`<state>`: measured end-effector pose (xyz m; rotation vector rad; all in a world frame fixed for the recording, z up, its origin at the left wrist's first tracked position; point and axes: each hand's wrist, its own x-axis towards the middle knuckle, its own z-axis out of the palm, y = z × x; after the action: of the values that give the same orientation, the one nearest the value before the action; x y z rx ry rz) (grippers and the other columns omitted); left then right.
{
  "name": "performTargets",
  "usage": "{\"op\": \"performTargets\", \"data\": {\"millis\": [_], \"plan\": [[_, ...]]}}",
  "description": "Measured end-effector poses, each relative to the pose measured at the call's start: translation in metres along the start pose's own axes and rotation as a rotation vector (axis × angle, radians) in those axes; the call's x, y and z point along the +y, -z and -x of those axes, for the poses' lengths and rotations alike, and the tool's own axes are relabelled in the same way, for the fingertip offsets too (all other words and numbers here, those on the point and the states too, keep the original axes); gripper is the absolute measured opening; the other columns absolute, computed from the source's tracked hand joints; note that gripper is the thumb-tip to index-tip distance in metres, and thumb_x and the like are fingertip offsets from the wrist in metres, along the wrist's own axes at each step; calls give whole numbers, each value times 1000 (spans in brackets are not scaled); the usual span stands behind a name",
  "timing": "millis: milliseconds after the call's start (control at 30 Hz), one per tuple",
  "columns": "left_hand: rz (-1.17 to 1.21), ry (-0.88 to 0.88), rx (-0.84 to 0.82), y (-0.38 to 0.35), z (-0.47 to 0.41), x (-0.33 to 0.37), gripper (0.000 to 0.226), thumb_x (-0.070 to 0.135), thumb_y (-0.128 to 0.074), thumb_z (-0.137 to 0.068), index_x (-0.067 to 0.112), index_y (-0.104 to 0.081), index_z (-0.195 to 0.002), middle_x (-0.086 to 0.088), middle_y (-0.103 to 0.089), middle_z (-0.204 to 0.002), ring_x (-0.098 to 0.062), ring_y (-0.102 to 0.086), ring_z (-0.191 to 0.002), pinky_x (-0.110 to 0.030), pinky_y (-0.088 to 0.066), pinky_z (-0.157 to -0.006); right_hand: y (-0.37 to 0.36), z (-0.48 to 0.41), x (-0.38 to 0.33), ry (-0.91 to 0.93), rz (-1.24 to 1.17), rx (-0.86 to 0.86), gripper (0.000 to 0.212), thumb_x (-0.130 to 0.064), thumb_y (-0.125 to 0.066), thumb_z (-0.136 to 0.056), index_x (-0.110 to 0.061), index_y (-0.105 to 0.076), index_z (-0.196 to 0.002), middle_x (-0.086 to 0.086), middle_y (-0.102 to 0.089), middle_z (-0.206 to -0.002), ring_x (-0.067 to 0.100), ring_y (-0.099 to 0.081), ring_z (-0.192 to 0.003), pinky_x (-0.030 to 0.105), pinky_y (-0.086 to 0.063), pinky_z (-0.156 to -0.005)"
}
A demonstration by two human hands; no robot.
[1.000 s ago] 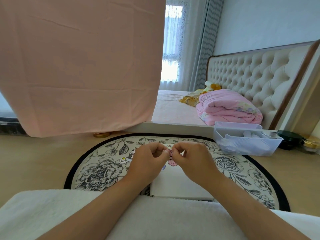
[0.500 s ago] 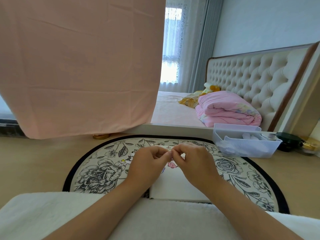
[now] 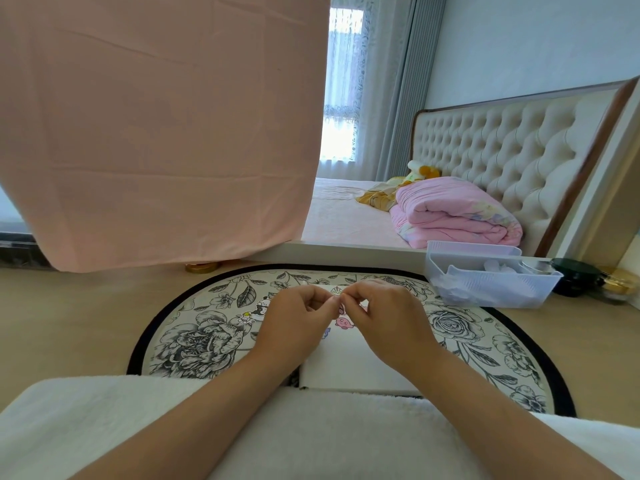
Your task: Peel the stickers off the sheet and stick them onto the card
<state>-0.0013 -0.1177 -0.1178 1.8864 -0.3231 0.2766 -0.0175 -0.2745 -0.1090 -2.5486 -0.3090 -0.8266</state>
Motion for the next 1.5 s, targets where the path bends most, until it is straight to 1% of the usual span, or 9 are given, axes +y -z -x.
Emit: {"op": "performTargets", "data": {"millis": [100,233,433,567,867,1000,1167,1333,1500], "plan": [[-49,-11,-10,-2,-2,-5,16,27,-67,-91,24,-72,-77,3,-73,-70,-11,-65,-63,-38,-56,-69,-1,0,1,-5,-21,-13,17,-38,-60,-96,-33,-74,-89,-16,-70,-82,1,-53,-61,25,-44,-63],[-54,-27,-24,-1,-3,-9,18,25,-66,-92,26,-68,-74,3,-67,-65,-2,-49,-52,-26,-44,-55,-2,-1,-1,-25,-70,-21,16,-35,-61,-96,-32,-74,-88,-16,-70,-80,-2,-54,-62,28,-49,-67],[-45,-51,-55,0,-4,-7,19,23,-63,-94,24,-67,-76,-3,-67,-69,-1,-45,-53,-15,-38,-51,-5,-3,1,-131,-253,-54,18,-29,-64,-93,-30,-76,-80,-17,-70,-75,-1,-58,-64,27,-51,-67],[-44,-75,-80,1,-5,-8,18,22,-62,-95,21,-68,-78,-11,-70,-78,-4,-47,-57,-16,-38,-53,-4,-5,1,-209,-403,-74,21,-24,-67,-92,-27,-76,-73,-13,-71,-71,-2,-57,-56,23,-44,-62],[-61,-96,-102,1,-5,-9,16,21,-60,-96,17,-68,-84,-7,-71,-82,-21,-63,-78,-31,-48,-70,-1,-4,-3,-248,-472,-100,27,-20,-66,-94,-18,-74,-68,-1,-71,-71,3,-55,-47,23,-45,-58],[-49,-107,-108,1,-6,-10,16,20,-58,-96,18,-67,-83,-4,-70,-80,-13,-59,-71,-27,-48,-67,3,-3,-8,-327,-557,-123,23,-17,-64,-95,-9,-75,-76,4,-72,-74,8,-53,-43,19,-46,-49],[-38,-121,-123,1,-7,-12,19,19,-55,-97,26,-59,-79,15,-60,-70,-2,-52,-68,-16,-42,-62,4,-3,-10,-498,-769,-223,21,-19,-61,-98,-4,-73,-89,2,-72,-81,15,-55,-49,22,-38,-45],[-57,-113,-137,1,-8,-12,15,27,-54,-99,28,-60,-86,7,-66,-88,-7,-59,-87,-23,-47,-72,10,-4,-10,-409,-777,-184,10,-22,-73,-90,-14,-78,-88,-6,-74,-74,15,-57,-55,14,-41,-48],[-17,-122,-121,1,-8,-12,14,24,-55,-99,25,-61,-87,12,-64,-89,-1,-58,-87,-24,-46,-68,10,-6,-5,-438,-800,-164,8,-19,-75,-89,-14,-79,-85,-8,-70,-65,16,-56,-56,14,-40,-48]]}}
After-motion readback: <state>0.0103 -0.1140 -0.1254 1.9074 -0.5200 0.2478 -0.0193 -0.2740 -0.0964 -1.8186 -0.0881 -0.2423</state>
